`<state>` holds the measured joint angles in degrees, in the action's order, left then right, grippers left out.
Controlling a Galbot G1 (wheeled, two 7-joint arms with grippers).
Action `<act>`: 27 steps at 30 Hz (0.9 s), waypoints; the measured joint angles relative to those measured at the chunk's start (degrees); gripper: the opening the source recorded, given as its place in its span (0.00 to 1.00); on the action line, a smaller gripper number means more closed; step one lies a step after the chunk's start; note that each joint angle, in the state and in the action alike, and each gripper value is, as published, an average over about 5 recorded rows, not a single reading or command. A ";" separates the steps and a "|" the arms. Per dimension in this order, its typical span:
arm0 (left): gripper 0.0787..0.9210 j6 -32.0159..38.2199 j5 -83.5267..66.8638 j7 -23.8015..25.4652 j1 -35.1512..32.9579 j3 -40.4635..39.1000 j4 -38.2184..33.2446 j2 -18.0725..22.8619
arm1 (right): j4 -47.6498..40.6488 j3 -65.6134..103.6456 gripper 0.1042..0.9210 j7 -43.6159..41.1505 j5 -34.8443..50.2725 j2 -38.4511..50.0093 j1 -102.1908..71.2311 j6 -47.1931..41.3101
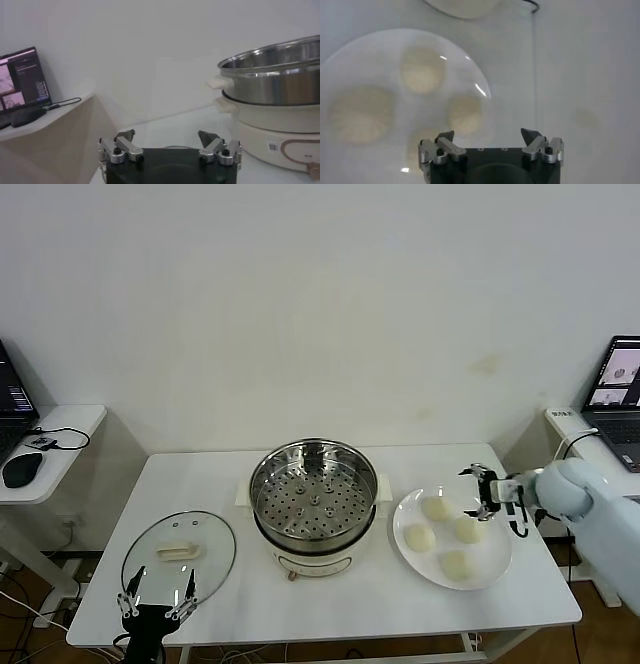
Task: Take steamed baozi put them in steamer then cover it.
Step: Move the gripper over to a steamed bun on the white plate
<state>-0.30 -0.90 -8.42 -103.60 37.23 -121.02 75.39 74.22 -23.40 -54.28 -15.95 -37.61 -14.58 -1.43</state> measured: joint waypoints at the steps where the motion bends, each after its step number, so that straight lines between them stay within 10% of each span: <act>1: 0.88 -0.10 -0.09 0.02 0.10 0.13 -0.02 -0.06 | -1.08 -1.44 0.88 -0.38 0.11 -0.60 1.10 -0.01; 27: 0.88 -0.56 -1.39 0.11 0.78 2.47 0.16 -1.11 | -20.16 -13.53 0.85 -3.11 -2.77 -14.43 10.98 -0.65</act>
<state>-0.85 -2.29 -8.31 -102.81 39.70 -120.86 74.29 54.05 -36.94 -57.40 -18.73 -52.04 -3.60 -2.08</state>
